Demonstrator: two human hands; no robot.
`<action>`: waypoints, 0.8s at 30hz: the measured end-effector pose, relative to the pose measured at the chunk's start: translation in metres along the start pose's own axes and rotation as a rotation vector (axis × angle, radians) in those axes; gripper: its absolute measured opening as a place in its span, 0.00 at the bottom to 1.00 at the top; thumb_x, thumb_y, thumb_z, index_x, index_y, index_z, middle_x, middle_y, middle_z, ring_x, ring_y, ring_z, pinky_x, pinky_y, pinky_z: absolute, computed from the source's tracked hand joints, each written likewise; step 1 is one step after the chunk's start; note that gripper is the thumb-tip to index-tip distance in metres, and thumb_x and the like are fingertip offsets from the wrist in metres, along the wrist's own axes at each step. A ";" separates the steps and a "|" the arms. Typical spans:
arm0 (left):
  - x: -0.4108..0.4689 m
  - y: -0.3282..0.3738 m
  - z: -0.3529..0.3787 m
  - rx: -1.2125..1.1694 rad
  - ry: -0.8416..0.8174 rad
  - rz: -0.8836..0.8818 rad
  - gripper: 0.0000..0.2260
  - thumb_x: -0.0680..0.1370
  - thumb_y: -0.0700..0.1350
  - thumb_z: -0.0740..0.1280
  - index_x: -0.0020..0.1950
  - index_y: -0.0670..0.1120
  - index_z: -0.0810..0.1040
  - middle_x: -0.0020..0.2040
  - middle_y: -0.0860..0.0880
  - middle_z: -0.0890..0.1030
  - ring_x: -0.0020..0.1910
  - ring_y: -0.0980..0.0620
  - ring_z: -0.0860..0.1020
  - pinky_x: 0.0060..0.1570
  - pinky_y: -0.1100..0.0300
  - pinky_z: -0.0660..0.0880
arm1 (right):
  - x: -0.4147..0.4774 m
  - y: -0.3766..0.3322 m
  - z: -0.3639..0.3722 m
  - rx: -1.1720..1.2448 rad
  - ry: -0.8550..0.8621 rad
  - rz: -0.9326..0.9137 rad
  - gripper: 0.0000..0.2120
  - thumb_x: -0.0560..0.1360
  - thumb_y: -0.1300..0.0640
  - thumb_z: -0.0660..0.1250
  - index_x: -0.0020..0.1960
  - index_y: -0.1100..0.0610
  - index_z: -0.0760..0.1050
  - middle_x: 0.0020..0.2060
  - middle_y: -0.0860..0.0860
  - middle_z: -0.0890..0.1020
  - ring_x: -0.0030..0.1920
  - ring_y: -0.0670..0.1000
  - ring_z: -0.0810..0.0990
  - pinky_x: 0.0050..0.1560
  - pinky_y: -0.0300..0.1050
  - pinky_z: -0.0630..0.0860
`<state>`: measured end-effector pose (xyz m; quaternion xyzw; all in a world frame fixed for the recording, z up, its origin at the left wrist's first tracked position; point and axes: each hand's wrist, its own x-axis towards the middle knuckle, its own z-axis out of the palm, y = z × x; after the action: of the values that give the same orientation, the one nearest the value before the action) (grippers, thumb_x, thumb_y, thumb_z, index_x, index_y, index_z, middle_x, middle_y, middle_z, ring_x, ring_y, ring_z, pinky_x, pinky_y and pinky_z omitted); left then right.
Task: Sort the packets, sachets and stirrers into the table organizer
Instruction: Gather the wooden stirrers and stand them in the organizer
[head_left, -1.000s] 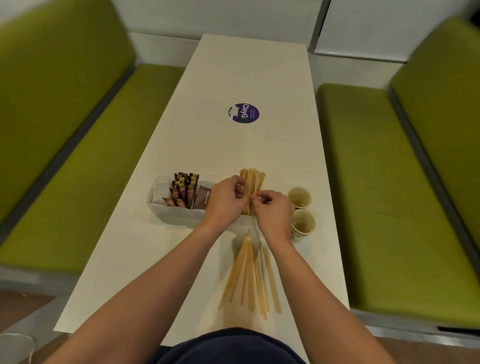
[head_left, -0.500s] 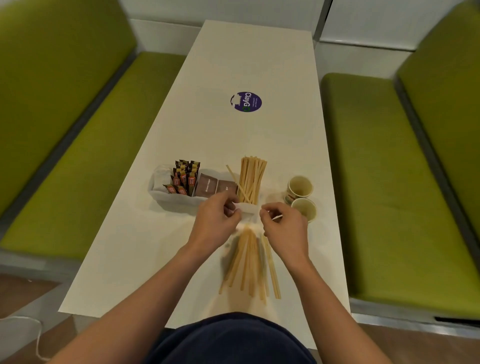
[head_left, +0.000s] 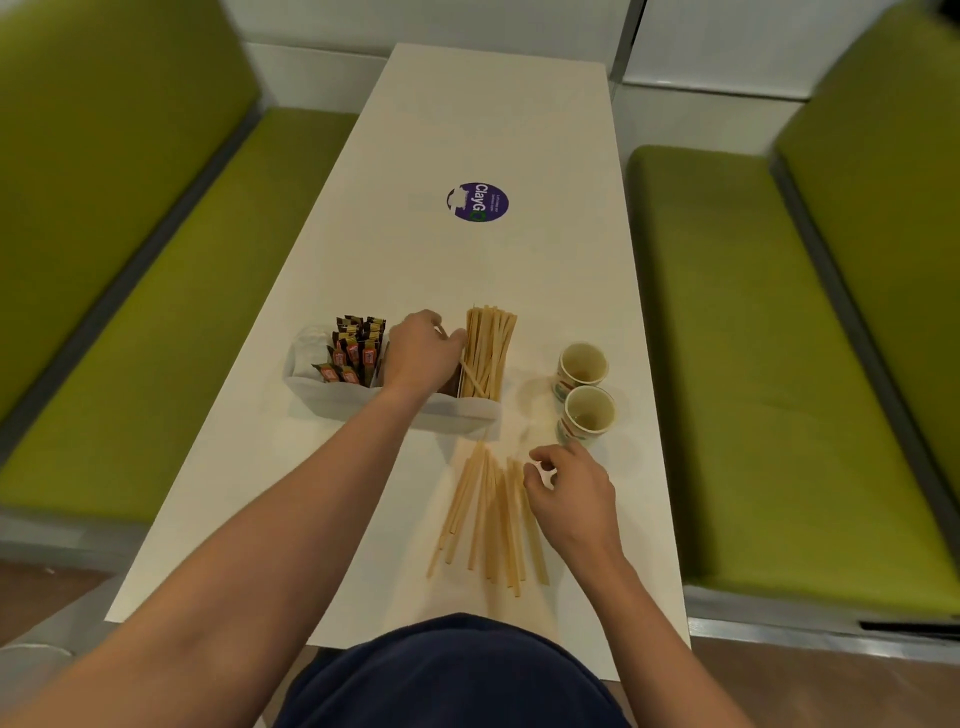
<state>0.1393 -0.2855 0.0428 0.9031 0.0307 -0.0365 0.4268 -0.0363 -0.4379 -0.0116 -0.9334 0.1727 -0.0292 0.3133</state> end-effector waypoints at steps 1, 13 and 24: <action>0.002 0.003 0.003 0.007 0.003 0.014 0.18 0.79 0.47 0.69 0.67 0.42 0.78 0.52 0.45 0.83 0.52 0.47 0.81 0.53 0.56 0.77 | -0.001 0.002 0.001 -0.024 -0.017 -0.001 0.14 0.80 0.49 0.67 0.63 0.50 0.81 0.57 0.45 0.81 0.55 0.47 0.79 0.58 0.46 0.79; -0.003 0.021 0.004 -0.041 -0.005 0.311 0.07 0.77 0.44 0.73 0.54 0.47 0.80 0.45 0.52 0.83 0.43 0.59 0.81 0.47 0.61 0.81 | -0.005 0.003 0.009 -0.025 -0.073 -0.001 0.15 0.81 0.49 0.65 0.64 0.51 0.81 0.57 0.47 0.81 0.55 0.48 0.79 0.57 0.46 0.80; -0.075 -0.023 -0.020 0.062 -0.026 0.326 0.03 0.78 0.48 0.71 0.46 0.50 0.79 0.40 0.56 0.79 0.38 0.60 0.77 0.39 0.69 0.73 | -0.010 0.009 0.005 -0.085 -0.088 0.058 0.16 0.80 0.45 0.67 0.62 0.52 0.82 0.54 0.46 0.82 0.51 0.47 0.81 0.54 0.45 0.80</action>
<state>0.0637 -0.2572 0.0448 0.9084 -0.1229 0.0204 0.3991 -0.0478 -0.4389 -0.0203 -0.9408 0.1868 0.0284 0.2814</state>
